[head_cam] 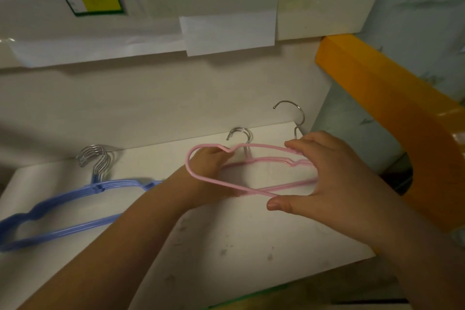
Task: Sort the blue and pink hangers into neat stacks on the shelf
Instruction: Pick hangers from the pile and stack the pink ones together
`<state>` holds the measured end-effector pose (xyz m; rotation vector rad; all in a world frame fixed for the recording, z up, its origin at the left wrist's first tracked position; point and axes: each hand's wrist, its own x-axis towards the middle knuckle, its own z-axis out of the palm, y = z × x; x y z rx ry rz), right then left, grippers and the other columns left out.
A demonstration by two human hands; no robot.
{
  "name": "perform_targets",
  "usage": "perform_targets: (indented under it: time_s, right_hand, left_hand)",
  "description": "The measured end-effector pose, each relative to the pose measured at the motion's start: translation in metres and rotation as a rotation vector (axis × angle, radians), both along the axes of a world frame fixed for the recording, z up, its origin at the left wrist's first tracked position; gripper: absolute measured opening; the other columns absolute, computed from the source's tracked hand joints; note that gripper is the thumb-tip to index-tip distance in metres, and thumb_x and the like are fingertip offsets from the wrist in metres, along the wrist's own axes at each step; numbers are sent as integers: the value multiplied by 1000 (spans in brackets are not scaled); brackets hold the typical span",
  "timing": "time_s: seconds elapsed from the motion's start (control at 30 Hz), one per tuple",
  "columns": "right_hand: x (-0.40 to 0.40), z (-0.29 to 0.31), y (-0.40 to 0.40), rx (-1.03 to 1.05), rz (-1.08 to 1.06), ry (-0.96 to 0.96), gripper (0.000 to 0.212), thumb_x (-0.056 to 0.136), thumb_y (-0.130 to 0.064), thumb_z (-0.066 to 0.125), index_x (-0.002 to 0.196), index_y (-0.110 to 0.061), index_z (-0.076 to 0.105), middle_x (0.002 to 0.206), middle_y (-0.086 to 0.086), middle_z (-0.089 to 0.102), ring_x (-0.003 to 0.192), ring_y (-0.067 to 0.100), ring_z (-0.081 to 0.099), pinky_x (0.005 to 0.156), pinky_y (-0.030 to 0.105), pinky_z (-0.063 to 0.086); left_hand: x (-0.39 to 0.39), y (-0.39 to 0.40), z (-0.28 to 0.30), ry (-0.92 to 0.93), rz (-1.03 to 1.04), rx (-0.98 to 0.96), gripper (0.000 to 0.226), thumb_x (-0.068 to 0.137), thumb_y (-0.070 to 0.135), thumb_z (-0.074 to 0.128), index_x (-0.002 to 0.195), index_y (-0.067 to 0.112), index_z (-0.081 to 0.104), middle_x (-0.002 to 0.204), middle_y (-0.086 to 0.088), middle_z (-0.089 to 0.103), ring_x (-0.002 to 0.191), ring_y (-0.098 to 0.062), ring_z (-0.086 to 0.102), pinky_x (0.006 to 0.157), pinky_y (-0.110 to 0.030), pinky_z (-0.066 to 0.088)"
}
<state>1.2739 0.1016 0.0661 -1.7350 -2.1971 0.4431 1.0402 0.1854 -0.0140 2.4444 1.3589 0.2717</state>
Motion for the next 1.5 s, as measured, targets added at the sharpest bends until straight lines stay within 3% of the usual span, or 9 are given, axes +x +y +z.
perform_targets:
  time_s: [0.13, 0.23, 0.3, 0.4, 0.53, 1.13, 1.2, 1.37, 1.5]
  right_hand:
    - [-6, 2, 14, 27, 34, -34, 100, 52, -81, 66, 138, -37, 39, 118, -26, 33, 106, -7, 29, 80, 11, 30]
    - [-15, -4, 32, 33, 86, -98, 98, 55, -78, 69, 137, -32, 42, 124, -18, 39, 115, 3, 36, 91, 24, 38]
    - [-21, -17, 47, -22, 109, -123, 93, 57, -74, 72, 135, -32, 44, 123, -16, 41, 117, 7, 37, 94, 28, 40]
    - [-30, -41, 67, -106, 134, -188, 95, 57, -74, 73, 136, -30, 45, 120, -12, 43, 116, 11, 38, 95, 31, 41]
    - [-34, -66, 81, -144, 182, -244, 97, 53, -76, 73, 134, -29, 48, 109, -13, 41, 110, 12, 41, 94, 34, 43]
    - [-40, -83, 81, -166, 143, -292, 112, 57, -81, 65, 149, -30, 27, 143, -11, 35, 132, 16, 31, 109, 36, 33]
    - [-39, -80, 72, -69, 117, -236, 101, 60, -81, 62, 143, -30, 36, 134, -13, 41, 125, 15, 39, 103, 37, 39]
    - [-48, -61, 26, 168, 14, -91, 55, 82, -51, 64, 132, -31, 51, 124, -16, 52, 115, 9, 50, 90, 38, 50]
    - [-66, -53, -11, 243, 7, -46, 37, 89, -42, 61, 124, -32, 58, 120, -17, 60, 107, 2, 55, 90, 24, 49]
  left_hand:
    - [-49, -12, 10, -112, 103, 87, 59, 73, 42, 75, 127, 31, 56, 124, 9, 58, 112, -12, 55, 95, -30, 46]
    - [-80, -31, 14, -26, 231, 145, 63, 74, 35, 75, 133, 27, 54, 131, 8, 54, 120, -15, 50, 102, -28, 38]
    - [-95, -44, 13, 16, 323, 161, 62, 81, 36, 72, 137, 22, 52, 137, 7, 50, 127, -15, 45, 104, -22, 29]
    - [-108, -58, 7, 14, 397, 149, 58, 85, 40, 68, 138, 23, 51, 138, 9, 49, 126, -11, 44, 102, -19, 28]
    - [-120, -70, 0, 6, 432, 101, 57, 84, 35, 68, 137, 22, 52, 137, 10, 50, 126, -11, 46, 105, -26, 36]
    - [-132, -77, 4, 14, 430, 87, 53, 86, 41, 65, 136, 30, 50, 137, 16, 47, 125, -7, 44, 103, -23, 35]
    - [-133, -78, 6, 16, 420, 101, 53, 86, 38, 66, 136, 28, 51, 137, 14, 48, 126, -9, 44, 104, -25, 36]
    - [-127, -87, 17, -50, 439, 238, 44, 87, 25, 60, 131, 28, 56, 132, 14, 53, 121, -9, 49, 98, -22, 37]
    - [-123, -99, 22, 61, 357, 217, 51, 90, 34, 54, 139, 31, 44, 138, 13, 49, 120, -13, 51, 92, -30, 48]
